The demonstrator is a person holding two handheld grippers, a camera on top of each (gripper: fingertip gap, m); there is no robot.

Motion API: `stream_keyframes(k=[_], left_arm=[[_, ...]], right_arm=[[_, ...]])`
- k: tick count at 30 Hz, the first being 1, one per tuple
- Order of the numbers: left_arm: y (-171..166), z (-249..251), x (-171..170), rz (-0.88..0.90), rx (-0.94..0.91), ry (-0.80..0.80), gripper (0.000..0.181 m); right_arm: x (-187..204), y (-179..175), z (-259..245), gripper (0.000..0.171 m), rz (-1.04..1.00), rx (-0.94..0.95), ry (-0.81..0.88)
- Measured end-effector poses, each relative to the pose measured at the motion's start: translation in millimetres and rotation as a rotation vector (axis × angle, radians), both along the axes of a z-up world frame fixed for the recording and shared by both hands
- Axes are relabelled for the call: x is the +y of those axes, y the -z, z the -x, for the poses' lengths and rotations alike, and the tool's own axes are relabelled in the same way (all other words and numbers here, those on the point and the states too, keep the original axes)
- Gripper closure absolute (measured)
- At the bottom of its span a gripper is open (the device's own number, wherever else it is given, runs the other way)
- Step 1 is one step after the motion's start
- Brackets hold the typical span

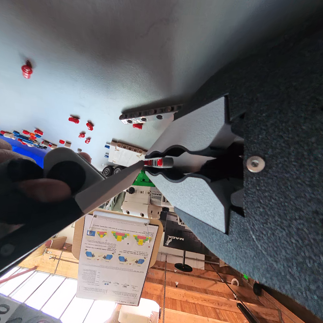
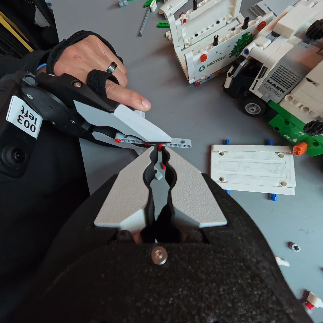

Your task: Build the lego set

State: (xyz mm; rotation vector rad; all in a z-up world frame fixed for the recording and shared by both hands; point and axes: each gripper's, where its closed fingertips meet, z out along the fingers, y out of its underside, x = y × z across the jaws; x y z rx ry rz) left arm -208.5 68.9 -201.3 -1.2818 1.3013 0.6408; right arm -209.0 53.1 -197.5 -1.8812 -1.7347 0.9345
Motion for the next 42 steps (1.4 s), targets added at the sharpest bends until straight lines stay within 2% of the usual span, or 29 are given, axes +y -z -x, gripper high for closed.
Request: stream_keyframes(k=[7, 14, 16, 18, 22, 24, 33, 37, 42], left_arm=[[1.3, 2.7, 4.0, -0.019, 0.039, -0.031, 0.176], [0.6, 1.4, 5.5, 0.011, -0.006, -0.03, 0.176], [-2.4, 2.4, 5.8, 0.048, -0.081, -0.024, 0.176], [-14.1, 4.7, 6.4, 0.088, -0.233, -0.014, 0.176], [-25.4, 8.7, 7.4, 0.199, -0.457, 0.005, 0.176], [-30.5, 9.9, 7.2, 0.249, -0.552, 0.018, 0.176], [-43.6, 11.7, 4.3, 0.294, -0.7, 0.048, 0.176], [-40.3, 12.9, 5.1, 0.278, -0.663, 0.033, 0.176], [-36.0, 13.5, 5.4, 0.201, -0.548, 0.029, 0.176]], right_arm=[[3.4, 2.0, 2.8, 0.169, 0.212, 0.057, 0.144], [6.6, -1.3, 3.3, 0.169, 0.259, 0.12, 0.189], [7.3, -4.7, 4.8, 0.169, 0.256, 0.163, 0.194], [8.6, -18.1, 8.3, 0.168, 0.203, 0.245, 0.174], [10.6, -32.0, 15.0, 0.168, -0.069, 0.296, 0.123], [11.1, -38.5, 17.7, 0.168, -0.144, 0.314, 0.122], [8.7, -48.0, 19.0, 0.168, -0.084, 0.354, 0.178], [8.8, -44.1, 19.3, 0.168, 0.045, 0.391, 0.236], [9.3, -41.8, 18.7, 0.168, 0.028, 0.341, 0.226]])
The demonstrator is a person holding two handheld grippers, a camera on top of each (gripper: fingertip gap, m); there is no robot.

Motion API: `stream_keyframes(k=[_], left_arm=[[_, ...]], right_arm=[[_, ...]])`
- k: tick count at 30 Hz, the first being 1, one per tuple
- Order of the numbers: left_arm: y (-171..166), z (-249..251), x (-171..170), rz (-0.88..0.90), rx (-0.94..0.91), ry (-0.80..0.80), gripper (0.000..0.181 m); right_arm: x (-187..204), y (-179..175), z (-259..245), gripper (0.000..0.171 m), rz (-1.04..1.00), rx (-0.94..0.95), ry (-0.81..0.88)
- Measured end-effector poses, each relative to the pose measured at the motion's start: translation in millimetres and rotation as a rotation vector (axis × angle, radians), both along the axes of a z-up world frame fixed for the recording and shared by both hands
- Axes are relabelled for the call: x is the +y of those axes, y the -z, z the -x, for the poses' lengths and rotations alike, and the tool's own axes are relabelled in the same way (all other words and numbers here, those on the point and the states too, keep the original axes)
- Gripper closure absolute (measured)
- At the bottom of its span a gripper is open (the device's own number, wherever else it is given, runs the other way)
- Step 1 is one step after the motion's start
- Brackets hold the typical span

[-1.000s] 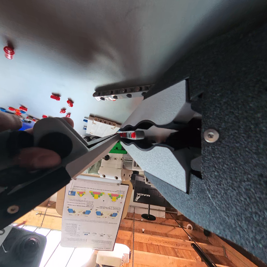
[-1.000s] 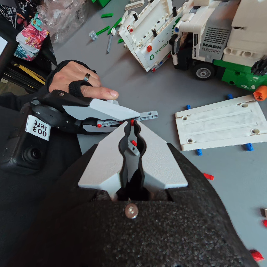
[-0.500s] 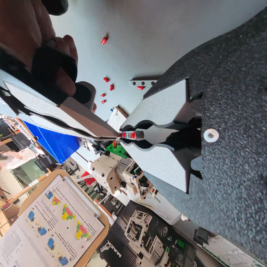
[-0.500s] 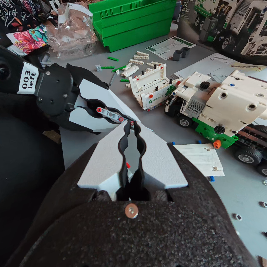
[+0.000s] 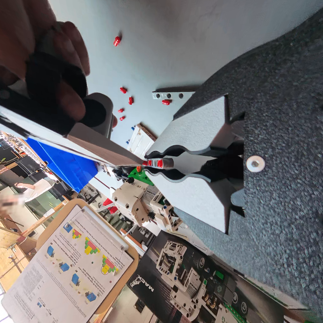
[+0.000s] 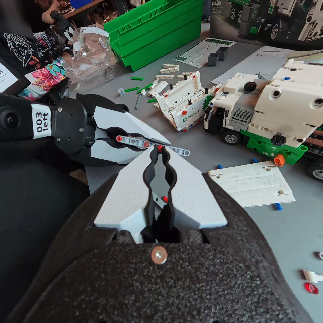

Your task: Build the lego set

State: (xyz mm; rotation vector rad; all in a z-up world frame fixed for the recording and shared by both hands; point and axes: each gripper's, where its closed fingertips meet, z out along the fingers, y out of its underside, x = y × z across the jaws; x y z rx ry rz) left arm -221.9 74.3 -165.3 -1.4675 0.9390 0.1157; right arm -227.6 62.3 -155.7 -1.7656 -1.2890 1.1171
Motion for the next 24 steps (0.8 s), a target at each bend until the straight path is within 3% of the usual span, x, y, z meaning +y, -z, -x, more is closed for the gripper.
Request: stream_keyframes(k=[8, 19, 24], left_arm=[[12.1, -2.7, -2.2, -0.075, 0.186, -0.004, 0.176], [18.6, -6.7, -4.4, -0.119, 0.292, 0.014, 0.176], [14.4, -7.8, -4.1, -0.085, 0.233, 0.009, 0.176]], right_arm=[[-2.9, 14.0, -5.7, 0.168, 0.072, -0.157, -0.04], [-6.1, 20.5, -9.1, 0.168, 0.09, -0.211, -0.091], [-6.3, 19.7, -6.8, 0.168, 0.086, -0.193, -0.092]])
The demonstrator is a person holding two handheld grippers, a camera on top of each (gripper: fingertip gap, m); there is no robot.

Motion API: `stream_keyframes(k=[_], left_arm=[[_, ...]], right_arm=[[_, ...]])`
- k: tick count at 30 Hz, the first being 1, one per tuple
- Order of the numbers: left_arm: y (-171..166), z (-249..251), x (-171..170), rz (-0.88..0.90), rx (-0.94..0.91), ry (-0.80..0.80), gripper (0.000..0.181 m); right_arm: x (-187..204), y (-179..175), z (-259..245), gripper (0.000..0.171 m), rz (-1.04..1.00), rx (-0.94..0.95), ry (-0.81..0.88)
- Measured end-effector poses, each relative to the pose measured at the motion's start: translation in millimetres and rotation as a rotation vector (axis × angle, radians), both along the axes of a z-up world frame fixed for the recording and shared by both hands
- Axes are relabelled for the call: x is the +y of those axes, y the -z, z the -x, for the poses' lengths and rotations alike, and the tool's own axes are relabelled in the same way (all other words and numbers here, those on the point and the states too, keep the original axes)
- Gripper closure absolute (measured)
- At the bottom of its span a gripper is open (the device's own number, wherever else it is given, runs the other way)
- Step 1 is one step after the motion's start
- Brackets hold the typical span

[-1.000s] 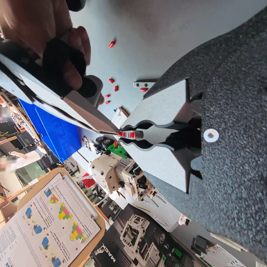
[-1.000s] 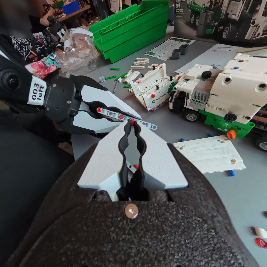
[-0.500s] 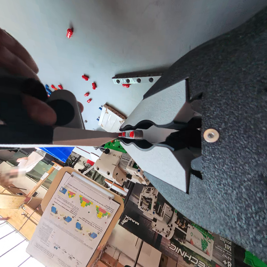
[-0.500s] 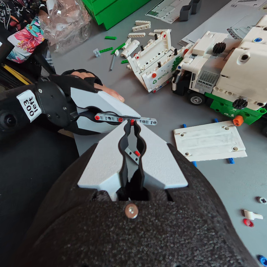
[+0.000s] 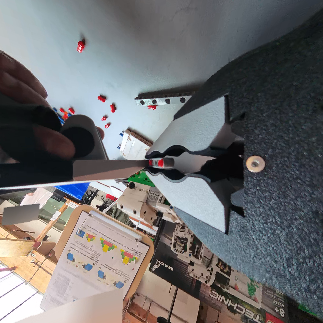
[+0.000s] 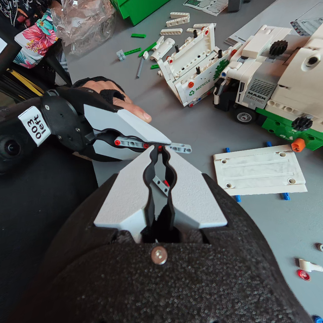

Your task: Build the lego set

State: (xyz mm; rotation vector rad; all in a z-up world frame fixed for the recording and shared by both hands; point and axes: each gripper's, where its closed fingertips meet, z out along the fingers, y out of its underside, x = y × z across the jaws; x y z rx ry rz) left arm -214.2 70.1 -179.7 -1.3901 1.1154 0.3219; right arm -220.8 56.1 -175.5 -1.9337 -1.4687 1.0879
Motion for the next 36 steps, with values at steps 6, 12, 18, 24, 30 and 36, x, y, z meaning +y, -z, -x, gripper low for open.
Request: stream_keyframes(k=[6, 12, 18, 24, 30, 36], left_arm=[[-1.7, 0.9, 1.5, 0.049, -0.086, -0.004, 0.176], [-20.3, 5.0, 1.4, 0.12, -0.312, 0.032, 0.176], [-22.6, 2.5, -1.9, 0.108, -0.313, 0.046, 0.176], [-21.0, 2.7, -3.1, 0.133, -0.317, 0.04, 0.176], [-35.5, 3.2, -3.8, 0.189, -0.496, 0.083, 0.176], [-35.8, 4.8, -2.5, 0.173, -0.485, 0.078, 0.176]], right_arm=[[2.3, -2.4, 1.9, 0.168, -0.001, 0.049, 0.024], [6.7, -30.0, 1.1, 0.171, -0.123, 0.206, 0.029], [1.4, -30.9, 6.6, 0.171, -0.176, 0.189, 0.007], [0.1, -25.4, 8.3, 0.171, -0.132, 0.2, 0.009], [1.8, -40.5, 10.7, 0.171, -0.114, 0.328, 0.043], [5.4, -50.9, 6.6, 0.171, -0.171, 0.31, 0.044]])
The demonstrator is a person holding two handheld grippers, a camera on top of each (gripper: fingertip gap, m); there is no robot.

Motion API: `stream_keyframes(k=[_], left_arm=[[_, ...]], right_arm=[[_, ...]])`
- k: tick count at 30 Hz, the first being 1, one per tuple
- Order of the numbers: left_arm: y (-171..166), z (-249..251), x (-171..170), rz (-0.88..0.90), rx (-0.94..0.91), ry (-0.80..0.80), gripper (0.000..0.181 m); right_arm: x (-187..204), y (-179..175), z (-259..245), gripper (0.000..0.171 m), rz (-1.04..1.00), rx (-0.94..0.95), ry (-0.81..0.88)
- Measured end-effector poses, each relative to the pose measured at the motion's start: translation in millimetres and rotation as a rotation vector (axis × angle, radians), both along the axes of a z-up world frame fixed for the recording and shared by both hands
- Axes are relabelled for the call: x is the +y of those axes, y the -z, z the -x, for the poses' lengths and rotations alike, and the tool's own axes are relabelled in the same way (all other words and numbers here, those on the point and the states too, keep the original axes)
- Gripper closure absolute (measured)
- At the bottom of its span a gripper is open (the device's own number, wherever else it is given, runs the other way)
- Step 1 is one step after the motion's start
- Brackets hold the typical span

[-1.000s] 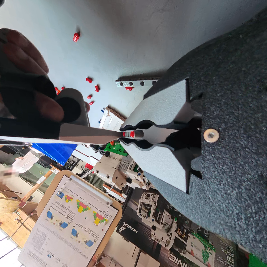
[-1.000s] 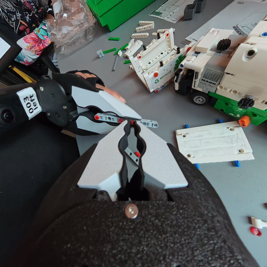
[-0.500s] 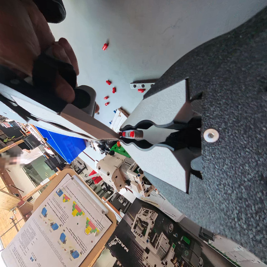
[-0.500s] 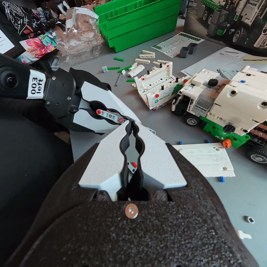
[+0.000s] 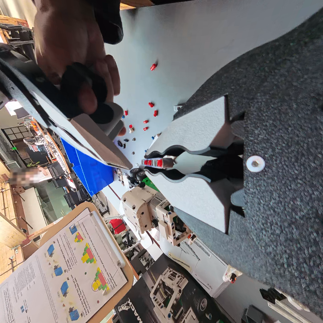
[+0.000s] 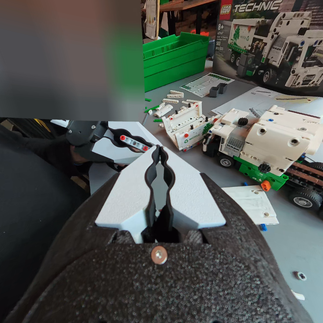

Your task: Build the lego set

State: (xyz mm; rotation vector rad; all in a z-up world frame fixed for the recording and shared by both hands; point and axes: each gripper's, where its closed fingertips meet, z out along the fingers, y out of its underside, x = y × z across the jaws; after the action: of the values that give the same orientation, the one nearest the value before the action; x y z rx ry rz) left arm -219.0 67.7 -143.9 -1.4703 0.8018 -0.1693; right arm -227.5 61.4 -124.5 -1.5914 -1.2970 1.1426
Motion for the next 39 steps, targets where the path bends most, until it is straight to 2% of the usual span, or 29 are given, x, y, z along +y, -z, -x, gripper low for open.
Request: stream_keyframes(k=[4, 9, 14, 16, 17, 18, 20, 22, 27, 32, 39], left_arm=[[4.0, 3.7, 1.3, 0.018, 0.021, -0.019, 0.176], [3.0, 1.2, -1.5, -0.016, 0.053, -0.017, 0.176], [-7.2, 1.0, -4.0, -0.027, -0.027, 0.019, 0.176], [-17.0, 2.8, -7.4, -0.04, -0.097, 0.044, 0.176], [-23.2, 4.0, -10.1, -0.057, -0.132, 0.056, 0.176], [-26.8, 3.3, -13.9, -0.06, -0.158, 0.083, 0.176], [-29.1, 1.9, -19.2, -0.059, -0.182, 0.118, 0.176], [-32.8, 0.7, -22.8, -0.076, -0.195, 0.138, 0.176], [-31.9, -1.1, -25.9, -0.09, -0.173, 0.147, 0.176], [-32.4, 1.8, -25.2, -0.106, -0.163, 0.133, 0.176], [-32.6, 3.1, -24.1, -0.108, -0.167, 0.123, 0.176]], right_arm=[[-3.8, 15.6, 6.6, 0.171, -0.031, -0.053, 0.0], [-4.9, 15.0, 7.2, 0.171, 0.017, -0.052, -0.027], [2.3, 2.2, 1.5, 0.171, 0.051, 0.03, 0.003], [13.3, -5.4, -5.7, 0.171, 0.19, 0.122, 0.012], [13.5, -5.4, -7.3, 0.156, 0.308, 0.148, -0.026], [10.5, -6.5, -8.1, 0.15, 0.443, 0.175, -0.082], [3.1, -17.3, -9.9, 0.154, 0.694, 0.27, -0.199], [-2.1, -14.6, -9.2, 0.159, 0.813, 0.271, -0.26], [-5.2, -7.1, -9.4, 0.165, 0.914, 0.263, -0.296], [-4.0, -2.4, -10.0, 0.156, 0.937, 0.255, -0.289], [-8.1, -0.7, -7.8, 0.164, 0.972, 0.25, -0.306]])
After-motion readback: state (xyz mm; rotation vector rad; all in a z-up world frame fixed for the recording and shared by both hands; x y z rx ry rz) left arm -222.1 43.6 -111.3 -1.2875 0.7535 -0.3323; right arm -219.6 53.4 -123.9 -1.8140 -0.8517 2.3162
